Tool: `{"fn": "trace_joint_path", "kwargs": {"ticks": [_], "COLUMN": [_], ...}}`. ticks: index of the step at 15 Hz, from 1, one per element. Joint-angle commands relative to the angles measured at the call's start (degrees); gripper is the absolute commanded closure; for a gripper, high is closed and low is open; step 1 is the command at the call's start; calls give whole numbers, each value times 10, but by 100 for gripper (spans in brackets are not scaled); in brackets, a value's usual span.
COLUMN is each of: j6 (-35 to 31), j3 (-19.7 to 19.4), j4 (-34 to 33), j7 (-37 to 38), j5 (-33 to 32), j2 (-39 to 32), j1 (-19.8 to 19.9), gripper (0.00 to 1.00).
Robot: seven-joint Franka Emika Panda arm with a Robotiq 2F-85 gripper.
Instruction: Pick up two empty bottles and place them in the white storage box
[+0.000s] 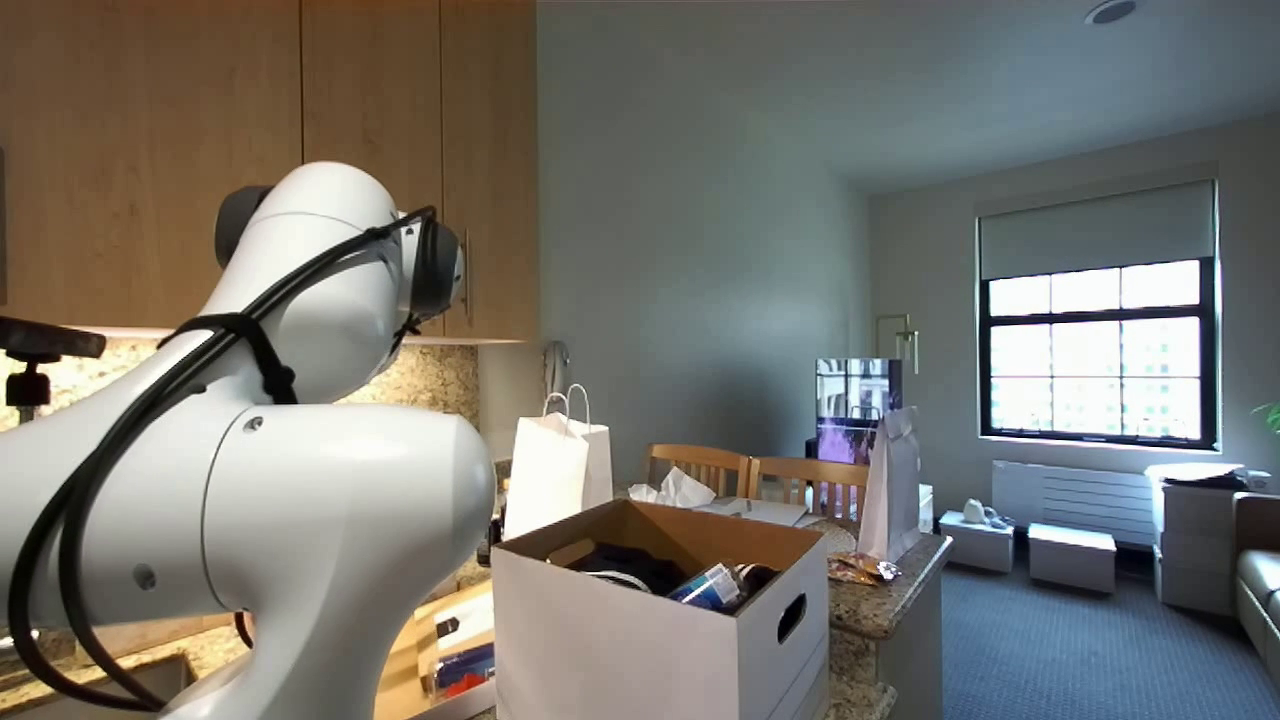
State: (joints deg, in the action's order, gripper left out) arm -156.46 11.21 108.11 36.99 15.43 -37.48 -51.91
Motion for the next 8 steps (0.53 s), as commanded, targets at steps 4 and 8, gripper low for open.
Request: {"fn": "trace_joint_path", "kwargs": {"ticks": [4, 8], "j6": [145, 230], "j3": [37, 33], "j4": [163, 214], "j7": [9, 18], "j5": [26, -1], "j2": [220, 344], "j1": [52, 90], "gripper": [85, 85]}}
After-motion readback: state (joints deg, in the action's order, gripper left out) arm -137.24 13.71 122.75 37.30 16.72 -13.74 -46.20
